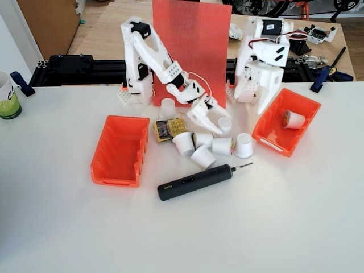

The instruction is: Sort the coffee pods, blue into left, red into right

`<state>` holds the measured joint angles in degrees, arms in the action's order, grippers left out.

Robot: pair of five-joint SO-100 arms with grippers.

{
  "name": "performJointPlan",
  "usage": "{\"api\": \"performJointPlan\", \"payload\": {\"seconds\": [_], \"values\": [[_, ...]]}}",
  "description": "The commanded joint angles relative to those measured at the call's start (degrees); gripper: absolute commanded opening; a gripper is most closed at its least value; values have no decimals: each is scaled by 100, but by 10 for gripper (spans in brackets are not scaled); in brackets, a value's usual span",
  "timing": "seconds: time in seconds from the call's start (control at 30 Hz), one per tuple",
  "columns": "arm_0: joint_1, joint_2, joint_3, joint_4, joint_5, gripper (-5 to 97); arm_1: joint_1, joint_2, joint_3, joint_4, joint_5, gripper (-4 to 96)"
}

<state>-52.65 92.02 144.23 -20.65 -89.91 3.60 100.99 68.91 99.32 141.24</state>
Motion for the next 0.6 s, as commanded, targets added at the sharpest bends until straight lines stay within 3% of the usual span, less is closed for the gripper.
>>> {"api": "performJointPlan", "payload": {"seconds": [0.0,0.2,0.4,0.57], "values": [[97,-290,-123,-510,-97,216,-9,-26,-18,-114,53,339],[105,-413,-132,-940,-325,152,-26,-132,-18,-272,114,335],[202,272,-114,-923,-896,145,-26,-272,-18,-431,97,335],[299,2566,-255,1081,-1441,136,-26,-413,-18,-580,97,336]]}}
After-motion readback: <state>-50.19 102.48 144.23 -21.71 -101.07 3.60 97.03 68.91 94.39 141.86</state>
